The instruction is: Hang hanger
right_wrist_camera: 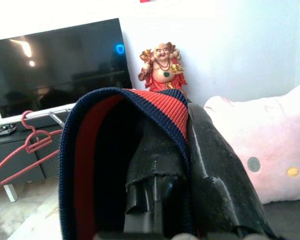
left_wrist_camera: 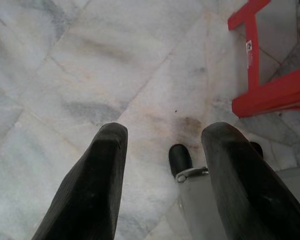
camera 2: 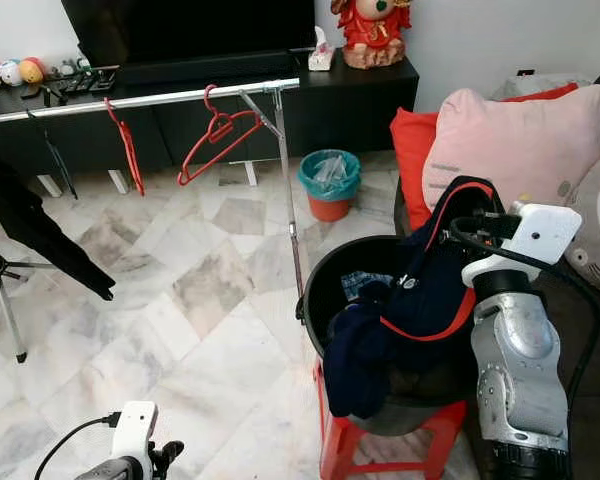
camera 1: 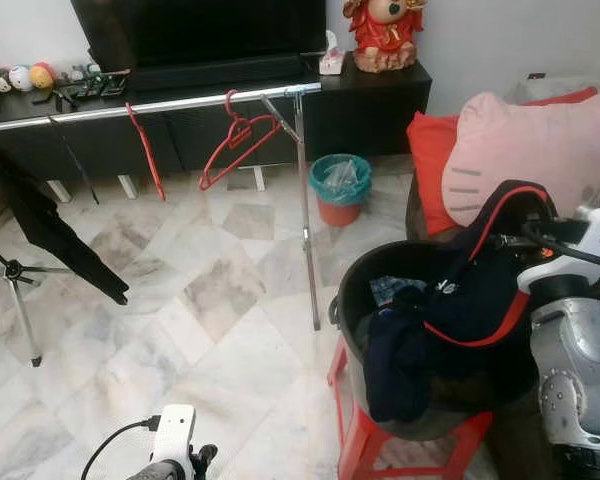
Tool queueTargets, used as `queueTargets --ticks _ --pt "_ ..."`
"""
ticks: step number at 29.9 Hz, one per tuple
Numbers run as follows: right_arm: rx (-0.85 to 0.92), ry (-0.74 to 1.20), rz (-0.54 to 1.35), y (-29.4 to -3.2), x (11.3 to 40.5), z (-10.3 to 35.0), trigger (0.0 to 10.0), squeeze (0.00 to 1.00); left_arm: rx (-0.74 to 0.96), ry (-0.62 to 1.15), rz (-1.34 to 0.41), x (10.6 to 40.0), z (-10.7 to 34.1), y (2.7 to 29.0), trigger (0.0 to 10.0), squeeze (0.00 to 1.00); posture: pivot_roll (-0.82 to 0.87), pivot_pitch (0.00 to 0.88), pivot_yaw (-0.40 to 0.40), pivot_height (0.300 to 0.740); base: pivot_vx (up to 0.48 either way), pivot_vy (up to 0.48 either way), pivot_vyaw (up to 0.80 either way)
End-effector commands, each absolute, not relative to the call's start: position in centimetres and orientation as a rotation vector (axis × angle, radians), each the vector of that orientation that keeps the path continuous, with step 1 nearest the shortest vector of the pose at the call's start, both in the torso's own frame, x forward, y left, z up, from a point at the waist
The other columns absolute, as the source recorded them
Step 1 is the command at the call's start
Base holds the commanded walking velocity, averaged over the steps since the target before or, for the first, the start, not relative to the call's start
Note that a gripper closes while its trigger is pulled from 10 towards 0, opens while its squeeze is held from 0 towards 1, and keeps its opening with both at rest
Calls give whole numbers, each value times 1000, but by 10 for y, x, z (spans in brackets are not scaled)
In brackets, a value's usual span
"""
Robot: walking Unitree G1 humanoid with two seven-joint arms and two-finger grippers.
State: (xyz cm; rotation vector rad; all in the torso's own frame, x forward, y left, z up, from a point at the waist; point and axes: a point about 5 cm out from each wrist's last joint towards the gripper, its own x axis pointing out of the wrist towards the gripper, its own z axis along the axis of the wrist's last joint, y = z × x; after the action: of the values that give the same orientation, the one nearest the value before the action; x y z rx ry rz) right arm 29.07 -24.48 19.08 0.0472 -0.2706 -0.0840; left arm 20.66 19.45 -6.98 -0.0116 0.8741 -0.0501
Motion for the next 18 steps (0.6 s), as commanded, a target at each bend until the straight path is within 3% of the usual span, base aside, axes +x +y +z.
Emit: queueTargets --ticks 1,18 --pt "36 -287 -68 -241 289 196 10000 0 -5 904 -32 201 -72 200 10000 0 -171 0 100 740 0 439 0" --pt "-24 -340 -107 -249 288 210 10000 0 -8 903 -32 200 -73 200 10000 0 -177 0 109 740 0 433 0"
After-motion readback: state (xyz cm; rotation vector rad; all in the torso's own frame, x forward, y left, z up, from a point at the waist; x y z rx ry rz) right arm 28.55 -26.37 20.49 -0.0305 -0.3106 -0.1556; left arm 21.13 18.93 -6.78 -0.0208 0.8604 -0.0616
